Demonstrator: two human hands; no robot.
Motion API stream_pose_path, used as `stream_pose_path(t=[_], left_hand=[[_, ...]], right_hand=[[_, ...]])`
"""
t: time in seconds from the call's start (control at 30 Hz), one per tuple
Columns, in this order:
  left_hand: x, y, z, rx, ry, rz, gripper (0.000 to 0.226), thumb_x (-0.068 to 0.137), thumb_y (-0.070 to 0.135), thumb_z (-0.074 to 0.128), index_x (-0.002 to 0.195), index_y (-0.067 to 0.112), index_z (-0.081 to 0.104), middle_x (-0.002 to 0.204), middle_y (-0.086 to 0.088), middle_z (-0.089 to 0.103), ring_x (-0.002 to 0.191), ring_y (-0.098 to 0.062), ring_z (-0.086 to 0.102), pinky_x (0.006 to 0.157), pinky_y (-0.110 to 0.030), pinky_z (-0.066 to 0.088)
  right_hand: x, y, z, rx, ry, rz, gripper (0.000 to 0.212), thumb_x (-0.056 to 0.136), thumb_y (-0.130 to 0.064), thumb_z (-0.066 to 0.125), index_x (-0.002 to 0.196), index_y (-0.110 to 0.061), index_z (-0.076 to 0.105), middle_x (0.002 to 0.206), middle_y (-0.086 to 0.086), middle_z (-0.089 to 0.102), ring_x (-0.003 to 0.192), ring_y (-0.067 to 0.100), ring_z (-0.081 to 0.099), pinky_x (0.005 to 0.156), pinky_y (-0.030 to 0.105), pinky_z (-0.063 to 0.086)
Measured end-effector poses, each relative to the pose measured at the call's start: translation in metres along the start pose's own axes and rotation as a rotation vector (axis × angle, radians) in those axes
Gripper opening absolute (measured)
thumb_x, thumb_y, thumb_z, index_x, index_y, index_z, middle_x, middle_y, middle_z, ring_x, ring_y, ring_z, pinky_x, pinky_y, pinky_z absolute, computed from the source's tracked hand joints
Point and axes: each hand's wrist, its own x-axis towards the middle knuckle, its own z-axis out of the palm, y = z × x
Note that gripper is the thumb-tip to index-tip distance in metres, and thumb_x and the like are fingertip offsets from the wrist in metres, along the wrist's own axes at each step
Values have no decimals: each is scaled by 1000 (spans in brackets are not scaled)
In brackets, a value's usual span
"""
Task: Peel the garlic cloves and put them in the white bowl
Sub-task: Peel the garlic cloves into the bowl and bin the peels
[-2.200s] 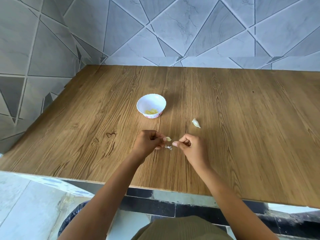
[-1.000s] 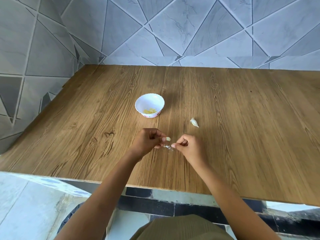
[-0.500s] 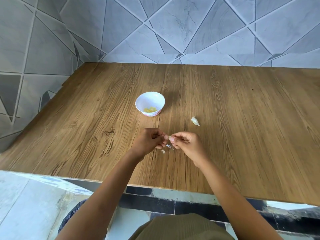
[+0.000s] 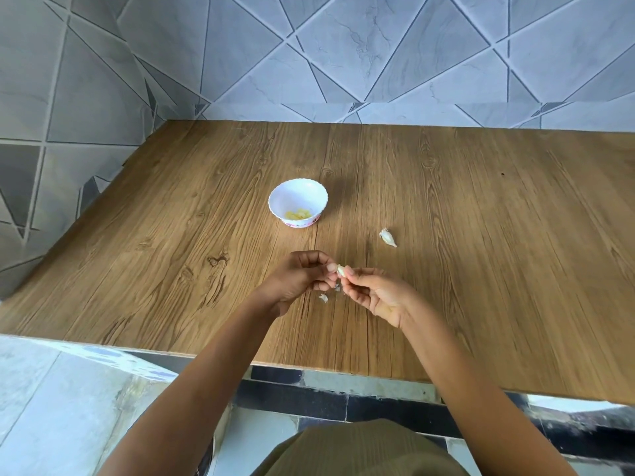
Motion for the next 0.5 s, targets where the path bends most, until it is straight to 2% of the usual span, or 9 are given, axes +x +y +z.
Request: stream_pose_path(t=[0.07,0.2,0.23,0.27,0.3,0.33,0.43,0.5], left_hand=[[0,1,0,-20,4,-36,13,91,7,56,81,9,63,69,-1,66,64,-9,61,63,-17,51],[2,-1,4,26,106,-63,16,90,7,58,75,9,64,68,-3,63,60,-9,58,58,-17,50],[3,-2,5,57,134,-42,15,90,8,59,76,8,64,69,-5,63,60,-9,58,59,-18,50],[3,-4,6,82,154,-22,14,89,8,59,76,7,64,70,-6,63,60,-10,58,59,-18,50],[3,-4,7,100,168,-7,14,89,9,60,76,6,64,70,-6,63,61,-10,59,60,-19,50],[2,-4,8,108,176,2,14,90,9,60,76,6,63,71,-6,63,61,-10,59,60,-19,49],[1,-3,9,74,160,2,16,91,9,57,76,8,63,70,-4,64,60,-9,60,60,-19,49],[0,-1,9,-7,147,-13,17,92,8,55,78,8,63,67,-2,65,58,-8,61,58,-18,49]], right_hand=[[2,5,-2,-150,36,-157,6,84,-9,64,84,-8,70,70,1,69,63,7,65,59,15,52],[6,21,-7,-904,300,-958,7,82,-8,69,88,-7,72,79,-5,70,70,3,64,65,15,52],[8,23,-8,-997,348,-1065,7,82,-8,70,88,-5,72,80,-3,71,69,4,64,64,15,51],[9,24,-8,-1023,378,-1094,8,82,-8,71,88,-5,73,81,-1,72,69,6,65,63,15,52],[8,25,-7,-986,384,-1045,9,82,-9,70,89,-5,73,80,1,72,69,7,65,63,16,52],[7,25,-5,-869,366,-920,10,83,-10,69,91,-5,72,78,2,72,68,8,65,63,17,53],[1,18,2,-281,243,-405,8,84,-10,67,90,-6,70,71,3,72,62,9,67,58,17,53],[-1,14,4,-61,207,-218,6,86,-8,64,86,-6,69,69,2,71,59,7,66,55,14,52]])
